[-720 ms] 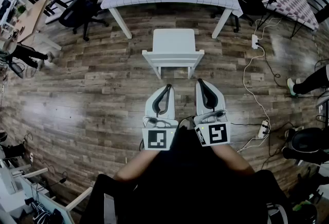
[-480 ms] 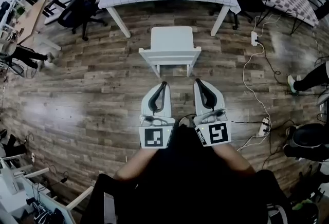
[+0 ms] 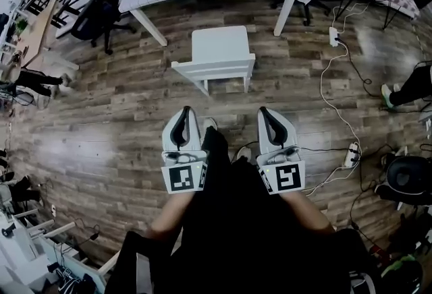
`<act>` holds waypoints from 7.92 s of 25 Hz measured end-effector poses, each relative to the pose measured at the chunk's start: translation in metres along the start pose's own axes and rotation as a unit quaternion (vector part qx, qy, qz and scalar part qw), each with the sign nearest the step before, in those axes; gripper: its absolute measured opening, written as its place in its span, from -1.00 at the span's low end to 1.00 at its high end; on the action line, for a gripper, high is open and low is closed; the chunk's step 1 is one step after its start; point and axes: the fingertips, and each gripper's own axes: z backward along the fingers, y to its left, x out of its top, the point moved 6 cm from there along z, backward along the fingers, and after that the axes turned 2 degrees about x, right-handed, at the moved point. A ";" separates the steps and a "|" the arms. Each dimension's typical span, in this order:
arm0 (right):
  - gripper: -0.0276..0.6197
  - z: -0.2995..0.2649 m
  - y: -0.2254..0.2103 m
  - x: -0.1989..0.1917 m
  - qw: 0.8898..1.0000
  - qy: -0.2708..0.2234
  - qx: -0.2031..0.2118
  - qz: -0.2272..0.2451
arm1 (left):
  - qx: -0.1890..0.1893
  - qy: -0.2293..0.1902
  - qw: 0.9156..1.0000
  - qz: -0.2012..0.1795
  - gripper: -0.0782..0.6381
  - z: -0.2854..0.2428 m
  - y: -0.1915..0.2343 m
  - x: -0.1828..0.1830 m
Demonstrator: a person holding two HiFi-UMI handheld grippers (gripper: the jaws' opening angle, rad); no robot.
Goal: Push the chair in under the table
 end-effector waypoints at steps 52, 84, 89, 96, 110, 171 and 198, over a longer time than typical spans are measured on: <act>-0.92 -0.309 -0.025 -0.011 0.994 0.086 -0.065 -0.024 | -0.115 0.052 0.989 0.081 -0.75 -0.272 0.161 -0.057; -0.69 -0.334 -0.069 -0.168 0.897 0.398 0.177 0.071 | -0.284 0.284 0.902 -0.158 -0.57 -0.278 0.089 -0.202; -0.54 -0.331 -0.054 -0.214 0.829 0.450 0.278 0.180 | -0.368 0.385 0.827 -0.181 -0.37 -0.270 0.074 -0.261; -0.39 -0.327 -0.040 -0.277 0.740 0.510 0.350 0.266 | -0.404 0.425 0.783 -0.207 -0.28 -0.272 0.057 -0.287; -0.46 -0.329 -0.029 -0.338 0.643 0.554 0.368 0.381 | -0.465 0.474 0.660 -0.351 -0.45 -0.278 0.034 -0.348; -0.67 -0.420 -0.068 -0.319 0.640 0.539 0.435 0.332 | -0.443 0.533 0.640 -0.332 -0.52 -0.372 0.038 -0.340; -0.67 -0.535 -0.089 -0.287 0.650 0.564 0.421 0.288 | -0.491 0.518 0.619 -0.329 -0.51 -0.484 0.098 -0.317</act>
